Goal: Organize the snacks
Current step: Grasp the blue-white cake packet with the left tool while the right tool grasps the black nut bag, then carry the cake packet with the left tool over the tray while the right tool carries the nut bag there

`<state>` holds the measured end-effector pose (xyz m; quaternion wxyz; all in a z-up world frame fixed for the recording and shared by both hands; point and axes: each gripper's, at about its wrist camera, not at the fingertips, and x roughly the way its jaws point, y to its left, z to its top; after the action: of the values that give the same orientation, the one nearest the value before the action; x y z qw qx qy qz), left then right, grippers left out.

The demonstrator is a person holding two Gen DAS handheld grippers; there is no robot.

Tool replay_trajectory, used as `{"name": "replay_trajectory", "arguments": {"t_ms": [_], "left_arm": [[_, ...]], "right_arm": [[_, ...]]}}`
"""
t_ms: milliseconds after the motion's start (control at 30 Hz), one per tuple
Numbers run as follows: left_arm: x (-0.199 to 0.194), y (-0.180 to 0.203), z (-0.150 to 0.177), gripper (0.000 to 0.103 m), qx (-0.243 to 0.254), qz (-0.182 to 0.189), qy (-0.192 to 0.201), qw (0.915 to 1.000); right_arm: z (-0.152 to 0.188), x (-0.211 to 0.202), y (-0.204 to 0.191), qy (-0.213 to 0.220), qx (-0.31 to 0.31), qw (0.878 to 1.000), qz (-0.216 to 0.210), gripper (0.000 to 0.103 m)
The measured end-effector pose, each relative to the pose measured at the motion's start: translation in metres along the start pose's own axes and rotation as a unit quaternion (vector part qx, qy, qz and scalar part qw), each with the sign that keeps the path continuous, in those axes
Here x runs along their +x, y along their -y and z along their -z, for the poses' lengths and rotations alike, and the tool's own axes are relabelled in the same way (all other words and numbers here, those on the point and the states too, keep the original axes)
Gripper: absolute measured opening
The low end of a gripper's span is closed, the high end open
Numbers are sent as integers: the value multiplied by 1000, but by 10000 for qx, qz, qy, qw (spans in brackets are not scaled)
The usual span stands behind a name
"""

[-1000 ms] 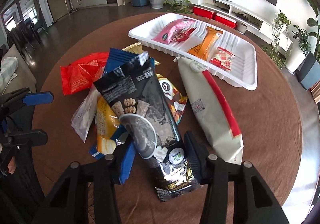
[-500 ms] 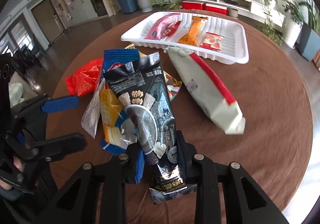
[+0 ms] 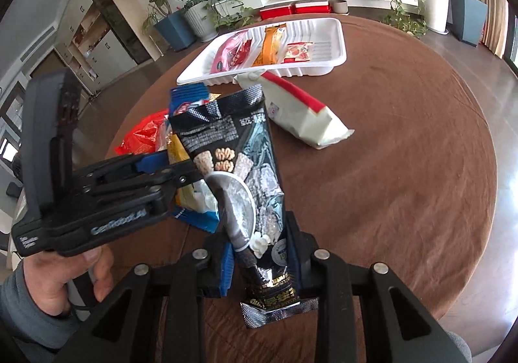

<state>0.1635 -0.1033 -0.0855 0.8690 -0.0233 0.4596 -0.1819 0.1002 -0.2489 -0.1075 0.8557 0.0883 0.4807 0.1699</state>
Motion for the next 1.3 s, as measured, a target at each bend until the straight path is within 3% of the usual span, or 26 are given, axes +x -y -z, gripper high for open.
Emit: {"name": "replay_trajectory", "arguments": {"t_ms": [267, 567, 800, 1067, 1300], "left_arm": [[11, 3, 1, 29, 216, -98, -138, 9996], [4, -1, 4, 24, 283, 271, -221, 9990], [-12, -11, 13, 24, 114, 661, -210, 9975], [-40, -26, 28, 24, -73, 1059, -99, 9943], [-81, -72, 25, 24, -647, 1284, 192, 9894]], "right_arm": [[6, -3, 3, 63, 150, 9998, -96, 30], [10, -6, 2, 77, 291, 9994, -167, 30], [13, -7, 4, 76, 532, 9981, -308, 29], [13, -11, 8, 89, 933, 9927, -755, 28], [7, -23, 33, 288, 1583, 9794, -1223, 27]]}}
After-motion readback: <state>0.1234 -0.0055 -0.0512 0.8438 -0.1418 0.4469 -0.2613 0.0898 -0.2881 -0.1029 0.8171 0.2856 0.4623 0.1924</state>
